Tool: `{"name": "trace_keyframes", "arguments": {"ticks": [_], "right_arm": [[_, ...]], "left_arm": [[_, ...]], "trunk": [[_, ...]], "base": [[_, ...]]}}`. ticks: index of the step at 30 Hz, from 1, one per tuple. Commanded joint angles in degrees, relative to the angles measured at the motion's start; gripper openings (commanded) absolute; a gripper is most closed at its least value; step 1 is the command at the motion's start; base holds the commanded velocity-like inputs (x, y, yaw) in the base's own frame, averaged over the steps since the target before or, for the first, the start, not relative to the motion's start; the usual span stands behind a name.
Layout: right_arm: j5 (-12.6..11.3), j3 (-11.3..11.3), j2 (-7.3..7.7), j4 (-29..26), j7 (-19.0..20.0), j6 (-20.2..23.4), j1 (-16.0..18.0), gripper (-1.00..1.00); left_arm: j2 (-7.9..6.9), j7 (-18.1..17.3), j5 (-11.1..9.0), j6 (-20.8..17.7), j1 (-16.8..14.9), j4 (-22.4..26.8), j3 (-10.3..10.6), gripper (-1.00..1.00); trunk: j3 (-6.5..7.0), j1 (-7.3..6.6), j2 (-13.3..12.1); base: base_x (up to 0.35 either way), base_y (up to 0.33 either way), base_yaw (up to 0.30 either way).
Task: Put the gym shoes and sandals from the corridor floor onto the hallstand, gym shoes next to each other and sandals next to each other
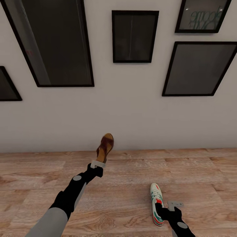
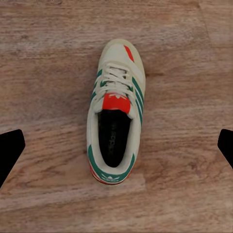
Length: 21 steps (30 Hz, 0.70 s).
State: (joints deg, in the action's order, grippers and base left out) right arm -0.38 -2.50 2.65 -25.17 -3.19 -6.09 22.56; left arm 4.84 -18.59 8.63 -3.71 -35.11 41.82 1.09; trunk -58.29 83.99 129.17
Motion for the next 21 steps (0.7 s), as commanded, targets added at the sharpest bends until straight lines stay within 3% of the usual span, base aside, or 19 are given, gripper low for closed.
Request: {"name": "trace_keyframes", "arguments": {"ticks": [1, 7, 16, 21], "right_arm": [[-0.08, -0.3, -0.01, -0.4, -0.06, -0.17, 0.03, 1.0], [-0.13, -1.64, -0.01, -3.29, -0.06, -0.08, 0.03, 1.0], [-0.09, -1.96, 0.05, -6.08, -0.06, -0.06, 0.03, 1.0], [-0.05, -1.98, 0.07, -6.21, -0.06, -0.1, 0.03, 1.0]], "left_arm": [[0.04, -0.66, 0.61, -0.47, -0.03, 0.38, 0.2, -1.0], [0.08, -1.18, 0.6, -0.8, -0.04, 0.72, 1.21, -1.0], [0.08, -1.26, 0.47, -0.86, -0.03, 0.75, 3.89, -1.0], [0.04, -1.34, 0.44, -0.86, 0.1, 0.66, 4.11, -1.0]], "trunk": [[-0.32, 0.21, 0.44], [-1.93, 1.53, 2.84], [-4.36, 3.51, 6.45], [-5.71, 4.61, 8.46]], "base": [[0.0, 0.0, 0.023], [0.0, 0.0, 0.055], [0.0, 0.0, 0.076], [0.0, 0.0, 0.078]]}}
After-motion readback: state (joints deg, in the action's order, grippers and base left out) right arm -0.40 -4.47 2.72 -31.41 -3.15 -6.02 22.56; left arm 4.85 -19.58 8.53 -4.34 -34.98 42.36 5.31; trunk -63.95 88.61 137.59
